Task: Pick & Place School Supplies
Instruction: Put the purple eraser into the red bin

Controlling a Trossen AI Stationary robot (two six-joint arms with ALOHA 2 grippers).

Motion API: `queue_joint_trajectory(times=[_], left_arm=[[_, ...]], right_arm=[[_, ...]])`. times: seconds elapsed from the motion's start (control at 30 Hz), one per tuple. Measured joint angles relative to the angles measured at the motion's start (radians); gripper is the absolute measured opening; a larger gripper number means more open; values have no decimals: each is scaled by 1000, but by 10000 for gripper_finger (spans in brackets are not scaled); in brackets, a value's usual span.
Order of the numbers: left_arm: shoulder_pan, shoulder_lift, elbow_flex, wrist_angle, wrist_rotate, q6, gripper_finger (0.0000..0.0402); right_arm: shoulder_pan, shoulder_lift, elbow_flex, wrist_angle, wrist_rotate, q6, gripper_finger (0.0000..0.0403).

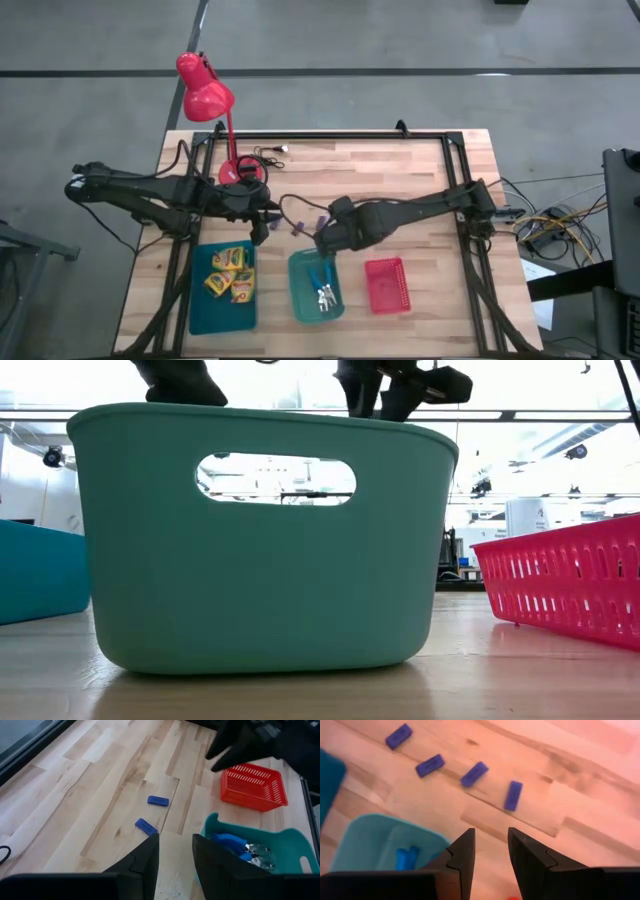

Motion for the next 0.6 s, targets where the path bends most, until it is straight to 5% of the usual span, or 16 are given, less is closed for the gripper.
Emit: queue_joint_trajectory(times=[0.3, 0.6], left_arm=[[0, 0, 0, 1, 0, 0, 122], [0, 0, 0, 1, -1, 0, 122]], right_arm=[[-61, -61, -118, 40, -51, -60, 109], [-138, -192, -377, 293, -142, -163, 109]])
